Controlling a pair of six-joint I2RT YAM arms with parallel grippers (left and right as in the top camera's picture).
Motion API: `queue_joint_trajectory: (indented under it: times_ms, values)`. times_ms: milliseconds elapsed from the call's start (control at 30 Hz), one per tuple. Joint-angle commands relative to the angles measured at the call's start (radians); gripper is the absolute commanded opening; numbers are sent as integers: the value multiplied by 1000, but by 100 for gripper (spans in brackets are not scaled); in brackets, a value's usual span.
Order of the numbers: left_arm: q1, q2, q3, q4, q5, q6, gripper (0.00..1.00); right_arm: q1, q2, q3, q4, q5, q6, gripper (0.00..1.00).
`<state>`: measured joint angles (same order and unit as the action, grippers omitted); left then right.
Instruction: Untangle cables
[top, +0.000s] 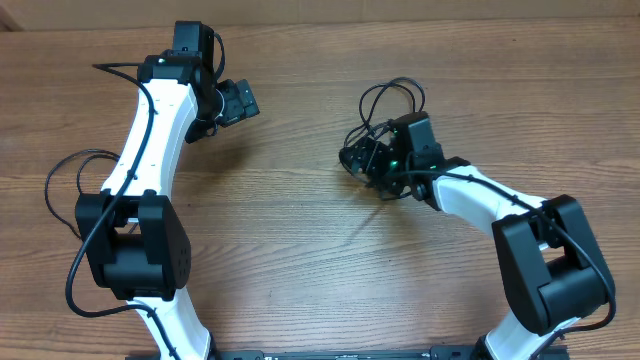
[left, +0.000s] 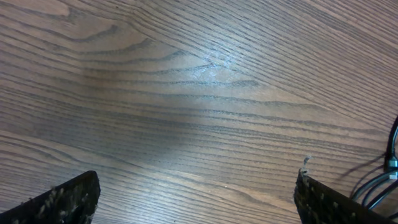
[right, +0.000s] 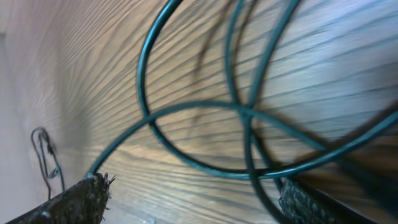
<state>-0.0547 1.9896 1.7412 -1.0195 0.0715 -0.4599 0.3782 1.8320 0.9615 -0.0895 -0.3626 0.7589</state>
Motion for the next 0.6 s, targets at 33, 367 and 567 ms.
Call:
queue_joint_trajectory:
  times_ms: [33,367,567]
  values:
    - [-3,-19,-7,-1,-4,15,100,43,11,-7,30,-13,0,88]
    - [-3,-19,-7,-1,-4,15,99,53,10,-7,40,-13,0,88]
    - [-3,-19,-7,-1,-4,15,100,44,9,-4,42,-13,-4,87]
